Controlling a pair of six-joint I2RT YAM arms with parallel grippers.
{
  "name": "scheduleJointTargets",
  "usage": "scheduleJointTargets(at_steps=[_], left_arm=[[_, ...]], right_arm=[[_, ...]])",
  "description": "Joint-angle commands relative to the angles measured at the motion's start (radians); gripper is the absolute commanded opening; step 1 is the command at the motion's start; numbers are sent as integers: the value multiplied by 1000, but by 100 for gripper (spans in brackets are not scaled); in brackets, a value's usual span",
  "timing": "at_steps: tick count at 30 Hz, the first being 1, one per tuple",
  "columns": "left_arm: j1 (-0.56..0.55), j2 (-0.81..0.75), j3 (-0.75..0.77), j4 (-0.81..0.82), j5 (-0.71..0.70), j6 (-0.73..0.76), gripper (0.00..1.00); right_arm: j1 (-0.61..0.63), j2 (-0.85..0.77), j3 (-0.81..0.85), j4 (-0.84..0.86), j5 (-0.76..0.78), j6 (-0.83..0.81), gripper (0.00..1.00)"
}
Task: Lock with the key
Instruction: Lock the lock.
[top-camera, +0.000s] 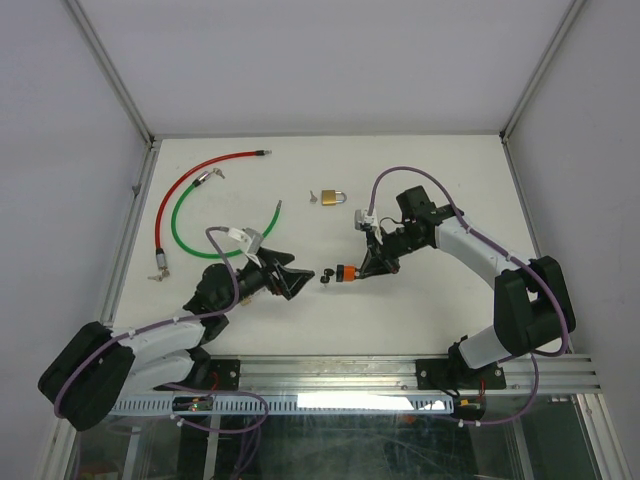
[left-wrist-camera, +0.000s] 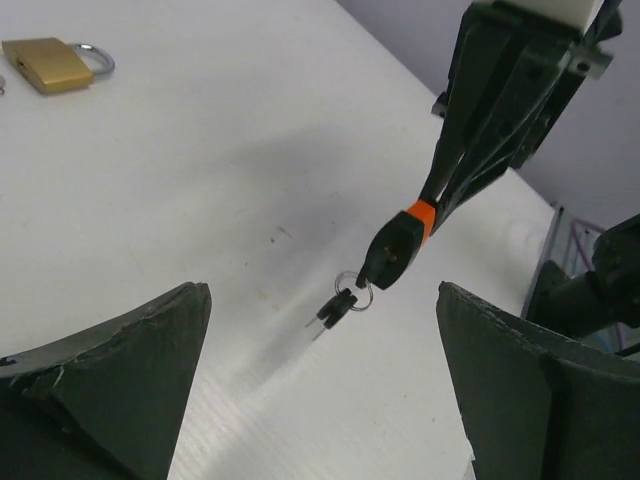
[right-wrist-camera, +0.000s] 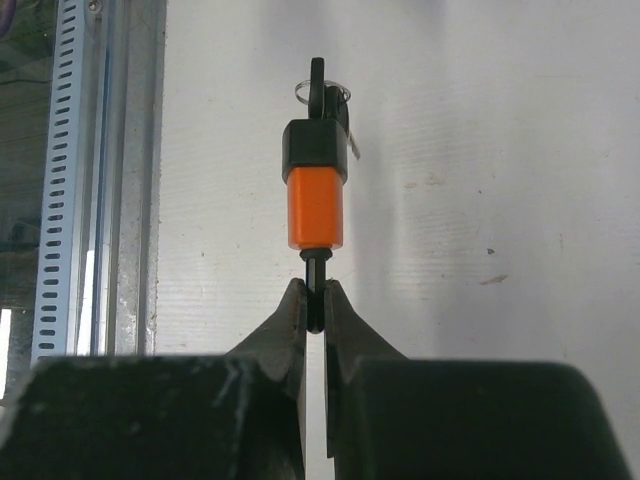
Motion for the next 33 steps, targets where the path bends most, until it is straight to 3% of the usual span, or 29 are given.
scheduleJointTargets(at_steps=[1, 9, 21, 33], left_arm=[[122, 94, 1, 372, 395, -155, 99], [124, 257, 98, 383, 494, -155, 94], [123, 438, 214, 300, 536, -118, 58], [123, 564, 246, 390, 615, -183, 40]], right_arm=[[-5, -24, 42, -15, -77, -39, 0], [-5, -19, 47, -34, -86, -54, 0], [-4, -14, 50, -40, -90, -56, 0], [-4, -9, 51, -42, -90, -60, 0]])
